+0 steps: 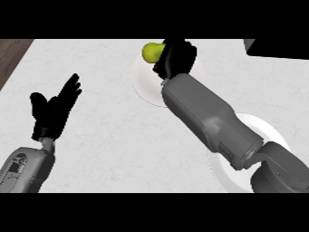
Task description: Pick the pear from the plate and place it in the plate
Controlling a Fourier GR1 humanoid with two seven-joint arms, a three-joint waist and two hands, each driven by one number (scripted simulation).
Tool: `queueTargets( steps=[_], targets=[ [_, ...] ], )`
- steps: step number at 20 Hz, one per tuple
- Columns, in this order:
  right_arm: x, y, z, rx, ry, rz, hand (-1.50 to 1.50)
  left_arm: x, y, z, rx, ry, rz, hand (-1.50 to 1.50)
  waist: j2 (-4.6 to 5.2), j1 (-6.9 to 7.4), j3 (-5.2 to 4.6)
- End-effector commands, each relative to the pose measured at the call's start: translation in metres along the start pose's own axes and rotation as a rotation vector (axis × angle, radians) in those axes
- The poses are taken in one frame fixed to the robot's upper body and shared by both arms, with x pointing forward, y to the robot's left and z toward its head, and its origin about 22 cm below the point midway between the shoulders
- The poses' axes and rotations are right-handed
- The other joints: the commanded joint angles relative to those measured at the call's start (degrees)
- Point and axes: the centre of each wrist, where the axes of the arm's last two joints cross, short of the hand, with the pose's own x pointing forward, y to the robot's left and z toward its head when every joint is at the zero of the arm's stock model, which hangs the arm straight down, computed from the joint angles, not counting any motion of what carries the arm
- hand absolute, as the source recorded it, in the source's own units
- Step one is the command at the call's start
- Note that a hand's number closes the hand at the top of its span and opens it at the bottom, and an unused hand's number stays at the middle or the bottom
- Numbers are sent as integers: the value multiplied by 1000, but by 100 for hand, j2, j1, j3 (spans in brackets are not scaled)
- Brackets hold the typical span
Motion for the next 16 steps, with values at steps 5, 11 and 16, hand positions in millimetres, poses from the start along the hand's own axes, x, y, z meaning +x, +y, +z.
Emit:
queueTargets(
  steps=[5,11,16],
  targets=[
    [-39,22,5,127,99,118,150,3,8,3,15,0,-6,0,48,-98,12],
    [-59,29,15,279,161,-94,-150,-13,16,12,29,2,1,0,52,-181,19],
    [-63,31,11,156,2,-127,-150,-8,19,19,44,5,15,0,-8,-230,17]
  ],
)
